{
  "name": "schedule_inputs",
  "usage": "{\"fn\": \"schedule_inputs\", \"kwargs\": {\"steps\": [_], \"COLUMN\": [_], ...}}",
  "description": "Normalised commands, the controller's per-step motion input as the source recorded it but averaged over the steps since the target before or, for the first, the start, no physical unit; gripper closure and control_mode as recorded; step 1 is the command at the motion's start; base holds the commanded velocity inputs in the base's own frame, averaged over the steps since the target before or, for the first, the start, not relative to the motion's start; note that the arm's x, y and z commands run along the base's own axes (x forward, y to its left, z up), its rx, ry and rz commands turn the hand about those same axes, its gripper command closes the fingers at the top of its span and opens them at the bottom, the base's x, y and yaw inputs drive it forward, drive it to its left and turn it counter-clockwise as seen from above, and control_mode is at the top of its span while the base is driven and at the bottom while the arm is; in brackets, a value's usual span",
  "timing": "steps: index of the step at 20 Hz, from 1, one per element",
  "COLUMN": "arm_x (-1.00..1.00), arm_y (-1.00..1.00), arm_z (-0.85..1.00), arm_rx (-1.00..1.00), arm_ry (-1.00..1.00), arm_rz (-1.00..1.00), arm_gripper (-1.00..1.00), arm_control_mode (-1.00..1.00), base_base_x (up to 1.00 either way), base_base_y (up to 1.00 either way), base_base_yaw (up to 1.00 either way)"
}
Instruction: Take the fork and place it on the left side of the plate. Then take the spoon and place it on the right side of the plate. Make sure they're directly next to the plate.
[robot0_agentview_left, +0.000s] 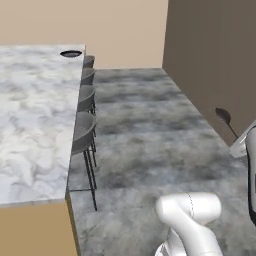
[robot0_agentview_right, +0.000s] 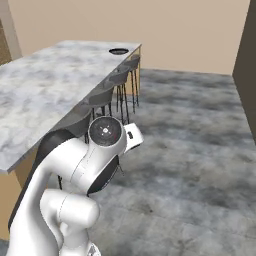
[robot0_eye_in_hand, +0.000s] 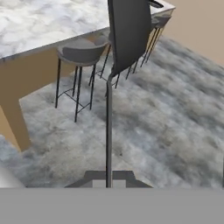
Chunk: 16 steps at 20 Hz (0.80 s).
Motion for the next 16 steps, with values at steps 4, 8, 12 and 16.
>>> {"fn": "schedule_inputs", "kwargs": {"steps": [4, 8, 12, 16], "arm_x": [0.00, 0.00, 0.00, 0.00], "arm_y": [0.00, 0.00, 0.00, 0.00], "arm_z": [0.00, 0.00, 0.00, 0.00], "arm_rx": [0.00, 0.00, 0.00, 0.00], "arm_ry": [0.00, 0.00, 0.00, 0.00], "arm_rz": [0.00, 0.00, 0.00, 0.00], "arm_gripper": [1.00, 1.00, 1.00, 1.00], "arm_control_mode": [1.00, 1.00, 1.00, 1.00], "base_base_x": [0.71, 0.80, 0.81, 0.83], "base_base_y": [-0.57, -0.50, -0.57, -0.61], "base_base_yaw": [0.34, 0.36, 0.33, 0.30]}}
